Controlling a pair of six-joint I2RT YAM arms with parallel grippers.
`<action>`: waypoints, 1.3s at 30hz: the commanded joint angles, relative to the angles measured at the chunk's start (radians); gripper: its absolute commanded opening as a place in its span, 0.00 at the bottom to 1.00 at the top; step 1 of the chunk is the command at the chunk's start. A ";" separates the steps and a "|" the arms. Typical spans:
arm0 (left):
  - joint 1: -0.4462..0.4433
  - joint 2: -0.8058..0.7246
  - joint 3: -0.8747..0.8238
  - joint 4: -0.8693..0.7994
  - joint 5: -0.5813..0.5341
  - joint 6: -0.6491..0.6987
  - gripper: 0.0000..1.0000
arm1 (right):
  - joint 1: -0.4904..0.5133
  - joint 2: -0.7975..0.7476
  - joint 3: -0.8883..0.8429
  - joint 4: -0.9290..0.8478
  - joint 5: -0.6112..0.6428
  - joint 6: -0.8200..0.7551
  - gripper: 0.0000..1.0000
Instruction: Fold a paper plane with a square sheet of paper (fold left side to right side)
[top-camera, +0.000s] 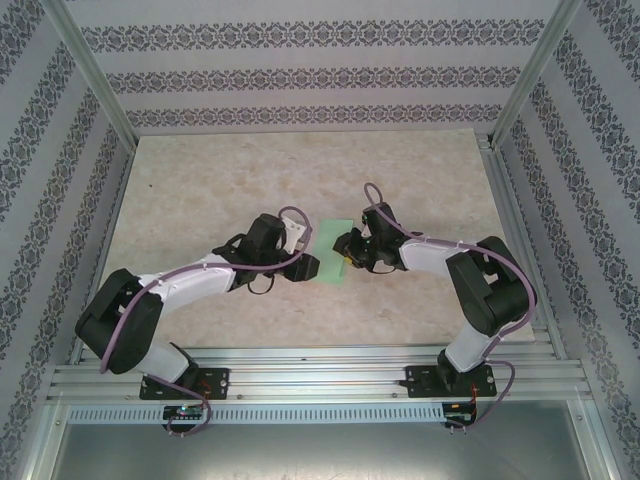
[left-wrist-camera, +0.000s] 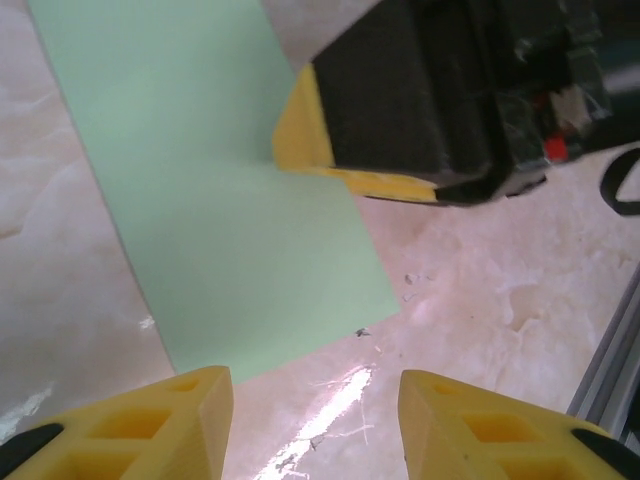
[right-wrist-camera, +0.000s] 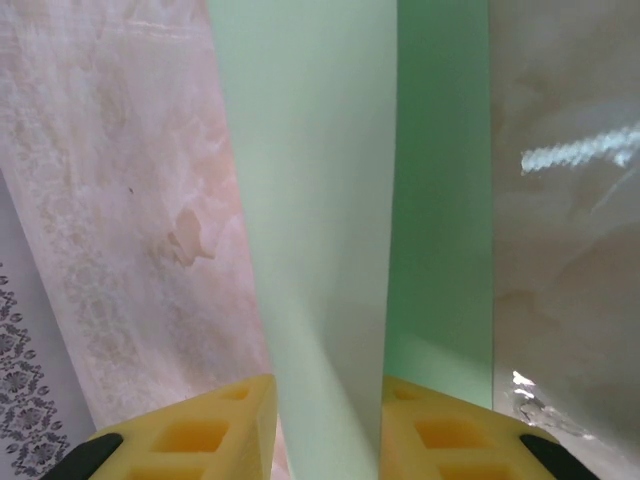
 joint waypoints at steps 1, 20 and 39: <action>-0.055 -0.018 -0.012 0.033 -0.049 0.111 0.50 | -0.019 0.015 0.055 -0.051 -0.025 -0.048 0.30; -0.296 0.201 0.198 -0.095 -0.458 0.233 0.63 | -0.031 0.039 0.126 -0.111 -0.045 -0.068 0.29; -0.323 0.256 0.269 -0.185 -0.478 0.266 0.21 | -0.032 0.039 0.125 -0.125 -0.036 -0.088 0.29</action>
